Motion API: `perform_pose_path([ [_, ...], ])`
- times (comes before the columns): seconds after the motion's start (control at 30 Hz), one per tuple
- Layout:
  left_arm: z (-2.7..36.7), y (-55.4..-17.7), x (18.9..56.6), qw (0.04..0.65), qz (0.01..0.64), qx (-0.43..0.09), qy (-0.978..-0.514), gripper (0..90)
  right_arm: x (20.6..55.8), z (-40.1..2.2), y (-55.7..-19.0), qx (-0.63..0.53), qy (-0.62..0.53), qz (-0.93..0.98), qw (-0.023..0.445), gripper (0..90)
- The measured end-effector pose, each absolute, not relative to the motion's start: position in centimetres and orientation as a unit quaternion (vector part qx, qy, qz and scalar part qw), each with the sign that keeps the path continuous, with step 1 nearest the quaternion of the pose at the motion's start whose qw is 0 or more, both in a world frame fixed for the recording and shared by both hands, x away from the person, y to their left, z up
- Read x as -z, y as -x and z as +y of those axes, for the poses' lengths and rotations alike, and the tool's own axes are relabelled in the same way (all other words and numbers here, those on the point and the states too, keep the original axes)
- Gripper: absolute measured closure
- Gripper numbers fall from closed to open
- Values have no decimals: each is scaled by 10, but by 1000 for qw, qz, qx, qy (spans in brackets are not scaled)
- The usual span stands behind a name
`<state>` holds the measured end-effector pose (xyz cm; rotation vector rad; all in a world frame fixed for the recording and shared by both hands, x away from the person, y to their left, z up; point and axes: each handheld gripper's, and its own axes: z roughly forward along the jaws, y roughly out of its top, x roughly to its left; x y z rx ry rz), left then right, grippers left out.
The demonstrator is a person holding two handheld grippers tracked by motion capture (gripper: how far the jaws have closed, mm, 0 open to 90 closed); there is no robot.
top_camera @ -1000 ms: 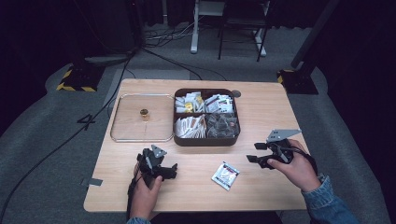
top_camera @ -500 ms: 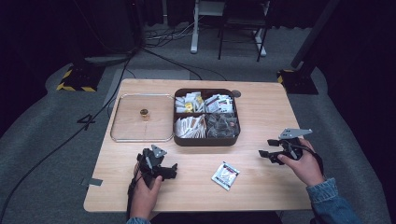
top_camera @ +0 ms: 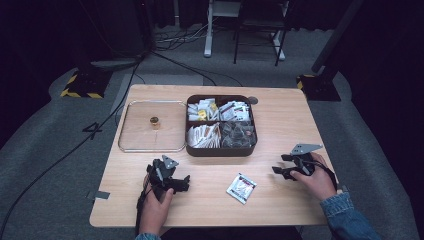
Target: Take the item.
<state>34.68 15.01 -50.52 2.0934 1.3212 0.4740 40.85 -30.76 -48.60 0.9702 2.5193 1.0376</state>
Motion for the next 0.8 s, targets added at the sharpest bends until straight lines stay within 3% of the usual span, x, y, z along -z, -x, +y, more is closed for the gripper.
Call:
perform_pose_path([
  [0.27, 150, -347, 505, 306, 499, -179, -791, 0, 494, -304, -405, -347, -329, 870, 121, 237],
  [0.4, 150, -347, 505, 306, 499, -179, -791, 0, 505, -302, -405, -366, -326, 860, 142, 48],
  [0.8, 150, -347, 505, 306, 499, -179, -791, 0, 505, -300, -406, -363, -319, 865, 136, 22],
])
